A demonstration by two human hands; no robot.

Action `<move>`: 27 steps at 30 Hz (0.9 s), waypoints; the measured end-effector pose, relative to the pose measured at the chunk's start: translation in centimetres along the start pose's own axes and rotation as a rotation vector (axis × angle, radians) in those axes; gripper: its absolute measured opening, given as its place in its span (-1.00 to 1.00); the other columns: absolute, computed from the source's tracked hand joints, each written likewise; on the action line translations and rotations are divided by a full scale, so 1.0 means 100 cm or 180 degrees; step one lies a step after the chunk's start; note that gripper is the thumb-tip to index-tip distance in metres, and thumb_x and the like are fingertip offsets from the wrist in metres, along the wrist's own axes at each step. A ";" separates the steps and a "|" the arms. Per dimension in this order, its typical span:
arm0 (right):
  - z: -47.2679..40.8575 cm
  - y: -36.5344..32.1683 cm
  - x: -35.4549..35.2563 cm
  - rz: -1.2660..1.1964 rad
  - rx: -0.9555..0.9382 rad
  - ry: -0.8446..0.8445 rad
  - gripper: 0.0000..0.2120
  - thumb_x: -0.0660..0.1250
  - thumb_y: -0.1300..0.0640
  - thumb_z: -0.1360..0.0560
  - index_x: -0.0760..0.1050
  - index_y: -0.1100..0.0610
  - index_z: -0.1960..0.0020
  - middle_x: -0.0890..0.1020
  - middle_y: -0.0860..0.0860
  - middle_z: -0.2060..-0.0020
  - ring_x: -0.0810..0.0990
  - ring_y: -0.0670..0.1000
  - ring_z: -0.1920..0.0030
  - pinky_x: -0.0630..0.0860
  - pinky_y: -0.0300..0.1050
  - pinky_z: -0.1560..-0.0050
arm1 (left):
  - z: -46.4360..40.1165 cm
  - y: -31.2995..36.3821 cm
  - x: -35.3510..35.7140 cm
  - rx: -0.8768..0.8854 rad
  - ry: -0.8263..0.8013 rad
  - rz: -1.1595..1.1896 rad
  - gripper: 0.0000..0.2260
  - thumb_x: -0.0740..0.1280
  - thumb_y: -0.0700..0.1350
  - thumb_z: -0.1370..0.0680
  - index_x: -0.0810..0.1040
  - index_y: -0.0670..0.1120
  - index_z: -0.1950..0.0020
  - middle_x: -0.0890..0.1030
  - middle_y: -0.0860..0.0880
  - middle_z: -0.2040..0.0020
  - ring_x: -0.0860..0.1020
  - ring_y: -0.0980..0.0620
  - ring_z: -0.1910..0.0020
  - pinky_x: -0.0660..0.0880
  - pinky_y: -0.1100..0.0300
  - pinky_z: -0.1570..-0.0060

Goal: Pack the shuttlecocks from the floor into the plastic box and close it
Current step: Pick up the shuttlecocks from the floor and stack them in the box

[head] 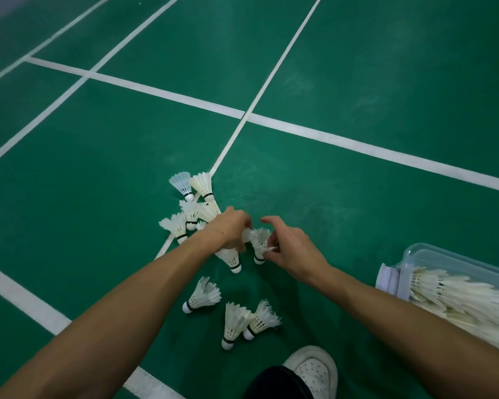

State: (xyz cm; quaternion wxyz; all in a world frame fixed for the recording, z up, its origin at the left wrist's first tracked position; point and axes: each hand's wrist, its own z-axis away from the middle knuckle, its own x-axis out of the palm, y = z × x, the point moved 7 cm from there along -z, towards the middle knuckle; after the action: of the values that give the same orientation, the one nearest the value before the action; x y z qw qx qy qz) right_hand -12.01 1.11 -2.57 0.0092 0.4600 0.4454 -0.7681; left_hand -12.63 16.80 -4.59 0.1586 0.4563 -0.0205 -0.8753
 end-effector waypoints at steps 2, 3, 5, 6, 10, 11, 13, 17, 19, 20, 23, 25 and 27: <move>0.011 0.003 -0.014 -0.0076 -0.0004 0.0055 -0.32 0.53 0.12 -0.54 0.28 0.01 -0.54 0.63 -0.08 0.07 0.64 -0.01 0.07 0.64 0.04 -0.06 | 0.001 -0.001 0.001 -0.0056 0.0179 0.0050 -0.54 0.67 -0.09 -0.39 0.67 -0.06 -0.26 0.58 -0.14 -0.27 0.62 -0.13 -0.11 0.53 0.04 -0.15; 0.018 0.005 -0.023 -0.0129 0.0009 0.0100 -0.34 0.53 0.12 -0.54 0.30 0.01 -0.54 0.62 -0.09 0.08 0.63 -0.02 0.08 0.63 0.01 -0.05 | 0.004 -0.001 0.000 -0.0054 0.0290 0.0106 -0.61 0.67 -0.09 -0.39 0.71 -0.08 -0.17 0.63 -0.14 -0.22 0.63 -0.10 -0.05 0.54 0.08 -0.07; 0.036 0.010 -0.047 -0.0247 0.0030 0.0271 -0.39 0.52 0.12 -0.54 0.35 0.03 -0.51 0.60 -0.11 0.12 0.60 -0.03 0.11 0.62 0.01 -0.04 | 0.016 0.004 -0.006 -0.0006 0.0495 0.0327 -0.69 0.66 -0.09 -0.40 0.74 -0.14 -0.08 0.70 -0.12 -0.13 0.64 -0.03 0.02 0.53 0.15 0.00; 0.047 0.011 -0.062 -0.0309 0.0035 0.0397 -0.41 0.52 0.12 -0.53 0.38 0.04 -0.49 0.60 -0.11 0.14 0.60 -0.02 0.12 0.61 0.03 -0.03 | 0.024 0.009 -0.012 0.0060 0.0596 0.0472 -0.71 0.65 -0.08 -0.41 0.74 -0.16 -0.05 0.72 -0.11 -0.11 0.64 -0.01 0.01 0.54 0.15 -0.04; 0.098 0.022 -0.125 -0.0631 0.0155 0.0914 -0.49 0.53 0.10 -0.53 0.46 0.02 -0.43 0.63 -0.07 0.14 0.65 -0.04 0.14 0.65 0.02 0.01 | 0.064 0.053 -0.039 0.0443 0.0980 0.1042 -0.80 0.63 0.00 -0.41 0.67 -0.02 0.10 0.57 0.05 -0.09 0.59 0.05 -0.01 0.56 0.09 -0.17; 0.113 0.026 -0.140 -0.0701 0.0223 0.1013 -0.50 0.54 0.10 -0.54 0.47 0.00 -0.42 0.63 -0.07 0.12 0.67 -0.07 0.15 0.66 -0.01 0.01 | 0.073 0.068 -0.046 0.0526 0.1065 0.1189 -0.79 0.62 0.01 -0.40 0.63 0.02 0.14 0.54 0.07 -0.08 0.61 0.06 0.03 0.59 0.13 -0.10; 0.147 0.038 -0.168 -0.0951 0.0417 0.1176 -0.51 0.54 0.10 -0.54 0.46 -0.04 -0.41 0.62 -0.05 0.06 0.73 -0.08 0.15 0.71 0.02 0.00 | 0.087 0.102 -0.056 0.0718 0.1123 0.1465 -0.79 0.62 0.00 -0.40 0.60 0.05 0.17 0.52 0.06 -0.07 0.65 0.15 0.14 0.59 0.30 0.11; 0.223 0.070 -0.213 -0.1325 0.0750 0.1557 -0.56 0.52 0.12 -0.56 0.48 -0.06 -0.38 0.61 0.00 -0.02 0.79 -0.04 0.15 0.73 0.18 0.00 | 0.111 0.176 -0.066 0.1177 0.1057 0.1703 -0.79 0.64 -0.02 -0.40 0.61 0.06 0.20 0.51 0.07 -0.04 0.63 0.30 0.32 0.53 0.41 0.27; 0.259 0.088 -0.231 -0.1264 0.0927 0.1747 -0.58 0.54 0.10 -0.54 0.50 -0.06 -0.34 0.62 0.02 -0.01 0.79 -0.04 0.17 0.73 0.09 0.00 | 0.120 0.209 -0.067 0.1423 0.0987 0.1818 -0.80 0.64 -0.03 -0.40 0.62 0.01 0.20 0.52 0.02 -0.04 0.59 0.28 0.41 0.50 0.36 0.30; 0.274 0.098 -0.238 -0.1243 0.1037 0.1832 -0.59 0.55 0.08 -0.53 0.51 -0.06 -0.31 0.64 0.03 0.01 0.79 -0.04 0.18 0.72 0.01 0.03 | 0.124 0.223 -0.065 0.1517 0.0947 0.1868 -0.79 0.64 -0.02 -0.38 0.63 0.00 0.19 0.52 0.00 -0.04 0.56 0.27 0.45 0.49 0.34 0.31; 0.311 0.128 -0.251 -0.1207 0.1315 0.2041 -0.61 0.59 0.04 -0.49 0.53 -0.08 -0.25 0.69 0.03 0.07 0.75 -0.02 0.14 0.70 -0.04 0.03 | 0.129 0.259 -0.057 0.1674 0.0831 0.1954 -0.78 0.59 0.06 -0.32 0.63 0.00 0.20 0.52 0.00 -0.03 0.53 0.25 0.45 0.50 0.34 0.29; 0.329 0.145 -0.252 -0.1215 0.1415 0.2122 -0.63 0.60 0.05 -0.48 0.56 -0.08 -0.21 0.71 0.00 0.11 0.73 -0.05 0.08 0.67 -0.03 -0.10 | 0.127 0.280 -0.049 0.1725 0.0771 0.1959 -0.78 0.57 0.07 -0.31 0.63 0.00 0.20 0.52 0.02 -0.04 0.53 0.24 0.43 0.52 0.34 0.27; 0.341 0.158 -0.247 -0.1237 0.1485 0.2134 -0.65 0.61 0.07 -0.47 0.57 -0.09 -0.18 0.71 -0.01 0.14 0.71 -0.06 0.06 0.65 0.01 -0.12 | 0.124 0.295 -0.041 0.1774 0.0734 0.2051 -0.80 0.58 0.02 -0.33 0.64 -0.03 0.19 0.52 0.00 -0.04 0.53 0.22 0.43 0.54 0.33 0.27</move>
State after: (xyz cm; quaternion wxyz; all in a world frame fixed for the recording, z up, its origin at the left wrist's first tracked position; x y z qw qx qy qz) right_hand -14.90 -41.82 10.50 -0.3838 0.5810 0.3168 -0.6440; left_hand -12.81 -11.34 11.24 0.2955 0.5467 -0.3792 -0.6856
